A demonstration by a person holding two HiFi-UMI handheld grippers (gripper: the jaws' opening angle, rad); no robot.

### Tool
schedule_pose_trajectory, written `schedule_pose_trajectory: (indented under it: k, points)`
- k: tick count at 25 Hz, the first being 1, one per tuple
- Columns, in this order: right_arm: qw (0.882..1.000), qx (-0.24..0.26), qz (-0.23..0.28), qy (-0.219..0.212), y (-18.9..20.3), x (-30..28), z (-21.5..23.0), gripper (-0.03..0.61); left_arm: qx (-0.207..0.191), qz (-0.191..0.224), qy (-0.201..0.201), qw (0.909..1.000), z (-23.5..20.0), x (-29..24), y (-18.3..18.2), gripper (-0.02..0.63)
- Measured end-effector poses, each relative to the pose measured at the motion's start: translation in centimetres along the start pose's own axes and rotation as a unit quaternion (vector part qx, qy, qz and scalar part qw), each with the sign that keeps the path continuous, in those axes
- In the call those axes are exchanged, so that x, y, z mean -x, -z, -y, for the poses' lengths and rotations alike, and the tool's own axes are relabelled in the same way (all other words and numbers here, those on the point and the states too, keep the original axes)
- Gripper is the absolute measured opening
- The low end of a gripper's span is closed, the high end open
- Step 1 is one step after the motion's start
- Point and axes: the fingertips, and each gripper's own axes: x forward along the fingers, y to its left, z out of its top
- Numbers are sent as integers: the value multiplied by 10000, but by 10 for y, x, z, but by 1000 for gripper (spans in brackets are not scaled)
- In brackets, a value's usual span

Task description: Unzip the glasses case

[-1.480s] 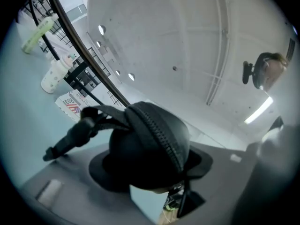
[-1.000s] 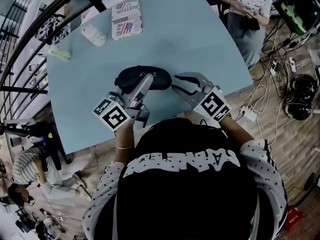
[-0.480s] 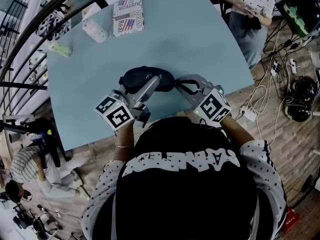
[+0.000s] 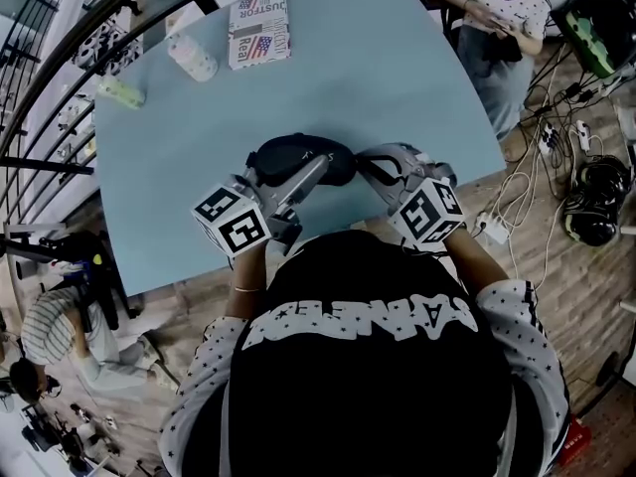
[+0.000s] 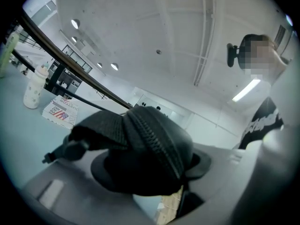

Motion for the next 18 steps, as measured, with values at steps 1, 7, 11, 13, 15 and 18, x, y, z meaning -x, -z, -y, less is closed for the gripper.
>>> schedule_pose_trajectory:
  k: [1,7,11,13,15,18]
  points:
    - [10000,-7,-9,9,0,0,1,5,17,2,29,10000,0,0,1,0]
    - [9998,149,-91,11,-2,4,3,5,-1,-152,127,9998,9,-2,4,0]
    - [9994,313,-117,-33,0,6,8,5,-4,-210,225,9995,12,-7,6,0]
    - [9987,484,-161,-72,0,6,8,5,7,-221,256,9994,13,-8,7,0]
    - [9974,678,-203,-124,-2,7,6,5,8,-254,290,9993,14,-7,8,0]
    - [9956,887,-244,-176,-4,8,5,5,10,-312,335,9990,18,-6,9,0]
